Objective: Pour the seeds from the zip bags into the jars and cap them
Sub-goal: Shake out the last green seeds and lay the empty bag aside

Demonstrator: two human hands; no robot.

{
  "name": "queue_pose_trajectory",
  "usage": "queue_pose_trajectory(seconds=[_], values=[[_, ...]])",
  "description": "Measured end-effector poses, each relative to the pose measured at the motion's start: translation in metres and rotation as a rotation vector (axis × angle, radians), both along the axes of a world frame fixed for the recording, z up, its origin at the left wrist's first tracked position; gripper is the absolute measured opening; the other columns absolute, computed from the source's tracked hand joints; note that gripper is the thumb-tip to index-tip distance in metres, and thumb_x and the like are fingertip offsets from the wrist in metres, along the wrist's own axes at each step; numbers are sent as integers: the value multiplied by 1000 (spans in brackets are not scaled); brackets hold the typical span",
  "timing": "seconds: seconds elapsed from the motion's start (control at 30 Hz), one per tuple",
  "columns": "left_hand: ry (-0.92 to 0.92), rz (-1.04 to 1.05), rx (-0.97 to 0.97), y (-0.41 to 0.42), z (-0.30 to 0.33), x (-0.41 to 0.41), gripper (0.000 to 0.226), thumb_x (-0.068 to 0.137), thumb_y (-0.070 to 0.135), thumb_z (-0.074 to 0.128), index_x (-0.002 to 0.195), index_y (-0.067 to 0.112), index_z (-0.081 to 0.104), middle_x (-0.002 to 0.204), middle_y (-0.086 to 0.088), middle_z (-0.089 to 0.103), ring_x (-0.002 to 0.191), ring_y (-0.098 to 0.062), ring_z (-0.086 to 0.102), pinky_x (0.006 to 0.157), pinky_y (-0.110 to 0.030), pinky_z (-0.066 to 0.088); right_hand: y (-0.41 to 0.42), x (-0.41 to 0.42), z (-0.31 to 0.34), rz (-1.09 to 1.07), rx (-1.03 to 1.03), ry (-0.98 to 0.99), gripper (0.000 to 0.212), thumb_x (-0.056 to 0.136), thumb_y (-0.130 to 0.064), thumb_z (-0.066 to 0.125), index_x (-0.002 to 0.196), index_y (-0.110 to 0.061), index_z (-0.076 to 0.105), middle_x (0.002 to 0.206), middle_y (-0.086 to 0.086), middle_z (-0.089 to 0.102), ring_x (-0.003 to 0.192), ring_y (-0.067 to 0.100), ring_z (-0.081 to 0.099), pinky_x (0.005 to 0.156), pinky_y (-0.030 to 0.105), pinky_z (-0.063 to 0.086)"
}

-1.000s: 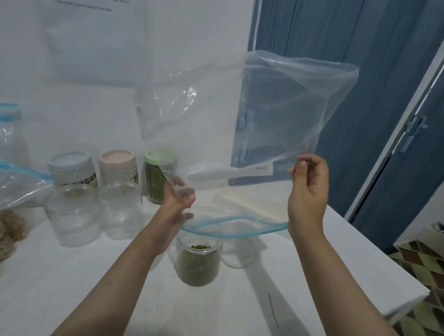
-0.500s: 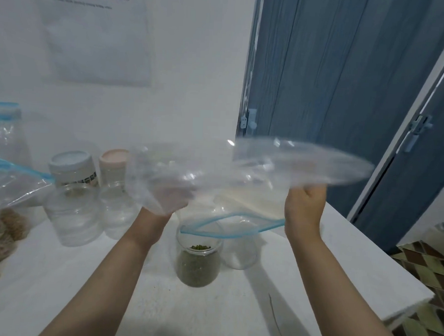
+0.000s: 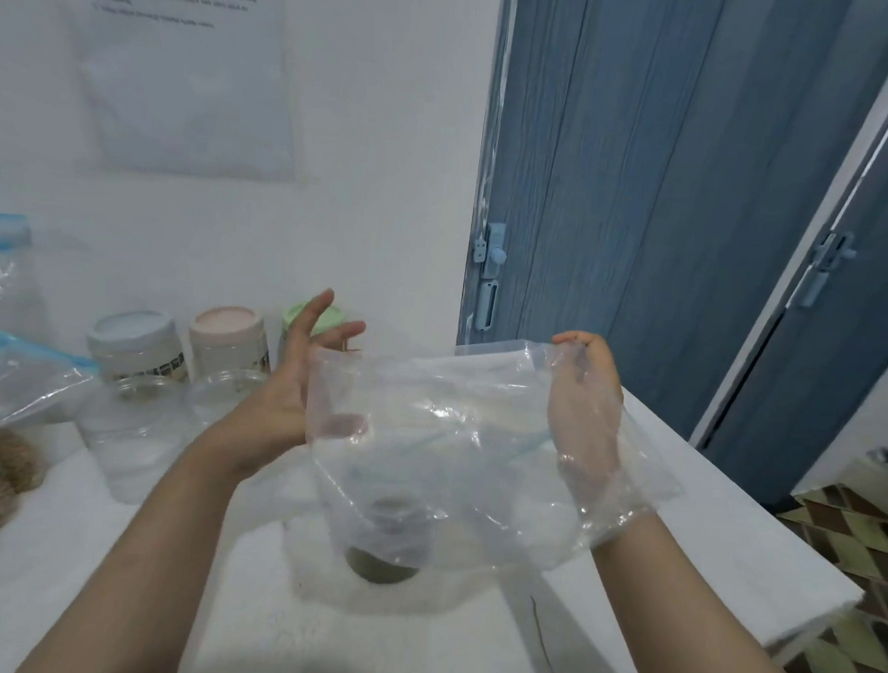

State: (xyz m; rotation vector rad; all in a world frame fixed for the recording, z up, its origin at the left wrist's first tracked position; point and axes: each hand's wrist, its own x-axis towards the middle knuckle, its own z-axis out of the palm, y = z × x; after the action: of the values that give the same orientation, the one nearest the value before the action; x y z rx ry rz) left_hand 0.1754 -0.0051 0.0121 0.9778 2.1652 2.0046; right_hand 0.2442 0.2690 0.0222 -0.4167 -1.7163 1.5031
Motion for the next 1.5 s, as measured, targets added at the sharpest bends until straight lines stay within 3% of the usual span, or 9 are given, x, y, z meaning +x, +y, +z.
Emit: queue_pose_trajectory(seconds=[0.1, 0.2, 0.3, 0.4, 0.57, 0.73, 0.9, 1.07, 1.5], values=[[133, -98, -244, -23, 24, 19, 103, 60, 45, 88, 144, 58, 30, 154, 22, 34, 142, -1, 35, 113, -34, 36, 3, -7, 1, -5, 3, 15, 18, 98, -17, 48, 88, -28, 59, 80, -12, 57, 69, 4, 51, 54, 8, 38], [235, -133, -357, -16, 42, 35, 52, 69, 42, 78, 120, 38, 68, 151, 21, 41, 143, -1, 33, 112, -24, 32, 6, -12, 1, 45, 56, -19, 16, 99, -15, 48, 98, -28, 58, 79, -9, 55, 70, 8, 51, 58, 10, 40], [34, 21, -124, 5, 45, 34, 23, 74, 28, 72, 96, 35, 78, 118, 9, 70, 112, -6, 61, 92, -25, 50, 6, -8, -1, 310, 20, -12, 23, 87, -12, 53, 106, -22, 55, 75, -1, 51, 65, 11, 50, 57, 18, 41], [-111, 325, -81, 20, 41, 12, 39, 94, 4, 62, 74, 33, 79, 82, 8, 74, 89, -18, 68, 85, -36, 53, 4, -3, -5, 313, -91, -28, 18, 88, -8, 56, 90, -26, 59, 81, -5, 56, 71, 9, 52, 62, 16, 41], [-343, 469, 29, 48, 48, -16, 31, 103, 19, 51, 78, 5, 63, 79, -12, 70, 46, -2, 63, 43, -11, 43, 4, 7, -13, 262, 88, -106, 12, 98, -39, 57, 95, -30, 63, 91, -24, 64, 89, -4, 55, 75, 13, 39], [-279, 574, -23, 55, 41, -38, 39, 100, 49, 51, 94, 11, 59, 67, 0, 74, 43, -7, 62, 82, -37, 56, 4, 2, -18, 150, 121, -71, 38, 100, -43, 52, 85, -10, 63, 78, -2, 57, 69, 10, 46, 61, 10, 35], [-1, 657, 44, 50, 27, -26, 52, 98, 44, 56, 140, 36, 27, 99, 4, 67, 60, 5, 63, 72, -16, 48, 6, 0, -18, 80, 137, 17, 13, 100, -32, 56, 100, -21, 61, 83, -1, 63, 71, 9, 53, 71, 21, 42], [140, 511, 130, 46, 15, -18, 36, 101, 11, 54, 128, 35, 51, 104, 9, 61, 71, 12, 57, 77, -11, 45, 2, 3, -16, 78, 235, 107, 46, 102, -17, 53, 138, -45, 43, 82, -11, 58, 68, 5, 54, 65, 13, 44], [134, 405, 242, 38, 18, -23, 54, 96, -4, 55, 126, 41, 53, 117, 16, 62, 84, -4, 65, 88, -27, 51, 9, -1, -9, 131, 218, 203, 27, 101, -14, 56, 121, -28, 69, 109, -14, 67, 95, 3, 60, 83, 17, 45]])
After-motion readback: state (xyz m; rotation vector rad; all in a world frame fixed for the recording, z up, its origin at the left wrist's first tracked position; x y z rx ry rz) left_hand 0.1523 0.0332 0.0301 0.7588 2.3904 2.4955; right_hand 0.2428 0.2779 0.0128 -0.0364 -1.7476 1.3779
